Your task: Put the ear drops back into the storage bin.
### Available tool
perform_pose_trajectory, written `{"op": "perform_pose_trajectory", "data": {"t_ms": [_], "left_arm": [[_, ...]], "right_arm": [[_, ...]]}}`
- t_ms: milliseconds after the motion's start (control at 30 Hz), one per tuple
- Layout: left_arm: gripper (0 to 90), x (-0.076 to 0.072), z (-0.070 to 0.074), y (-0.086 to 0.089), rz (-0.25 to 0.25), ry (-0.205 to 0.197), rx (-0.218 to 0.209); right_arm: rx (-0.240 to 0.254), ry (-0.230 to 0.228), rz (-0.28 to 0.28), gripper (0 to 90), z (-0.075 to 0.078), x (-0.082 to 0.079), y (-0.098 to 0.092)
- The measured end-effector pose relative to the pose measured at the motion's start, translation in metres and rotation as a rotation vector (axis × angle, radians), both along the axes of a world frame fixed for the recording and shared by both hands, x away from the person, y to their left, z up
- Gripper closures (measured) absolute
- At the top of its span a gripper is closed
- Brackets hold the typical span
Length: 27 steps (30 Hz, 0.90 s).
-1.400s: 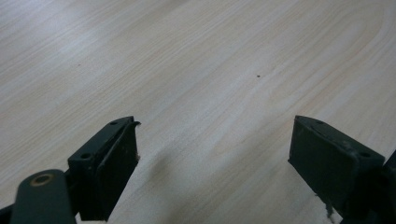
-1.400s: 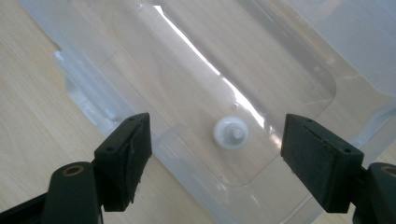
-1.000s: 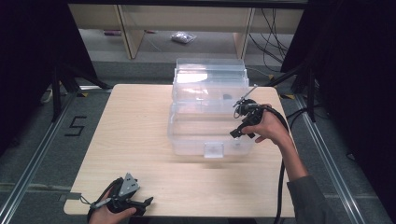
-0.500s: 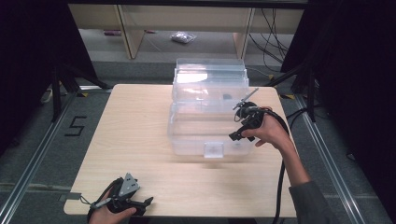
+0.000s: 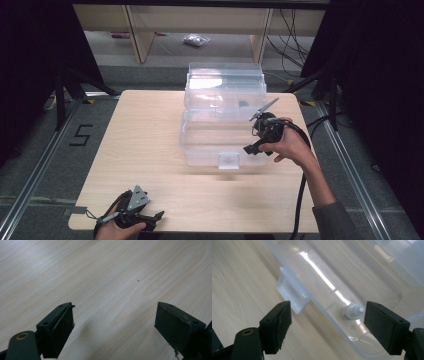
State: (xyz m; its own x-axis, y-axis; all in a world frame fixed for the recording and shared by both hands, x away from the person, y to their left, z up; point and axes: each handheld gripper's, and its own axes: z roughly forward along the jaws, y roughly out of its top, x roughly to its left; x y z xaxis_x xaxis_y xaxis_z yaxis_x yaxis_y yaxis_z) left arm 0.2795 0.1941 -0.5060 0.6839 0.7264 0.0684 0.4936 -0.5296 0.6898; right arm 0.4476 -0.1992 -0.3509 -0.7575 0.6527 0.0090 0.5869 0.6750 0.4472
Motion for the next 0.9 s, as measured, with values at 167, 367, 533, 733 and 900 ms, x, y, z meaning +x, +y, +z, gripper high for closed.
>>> {"op": "perform_pose_trajectory", "data": {"t_ms": [167,367,533,733,900], "left_arm": [[15.0,0.0,0.0,0.0,-0.003,0.002,-0.002],[15.0,0.0,0.0,0.0,-0.003,0.002,-0.001],[14.9,0.0,0.0,0.0,-0.003,0.002,-0.002],[15.0,0.0,0.0,0.0,-0.003,0.002,-0.002],[14.9,0.0,0.0,0.0,-0.003,0.002,-0.001]], "right_arm": [[0.011,-0.001,-0.006,22.8,-0.003,-0.007,-0.001],[0.028,-0.015,0.01,22.7,-0.006,-0.016,-0.002],[0.034,-0.026,0.028,22.7,-0.009,-0.022,-0.004],[0.045,-0.022,0.027,22.6,-0.012,-0.029,-0.005],[0.052,-0.019,0.024,22.4,-0.014,-0.035,-0.006]]}}
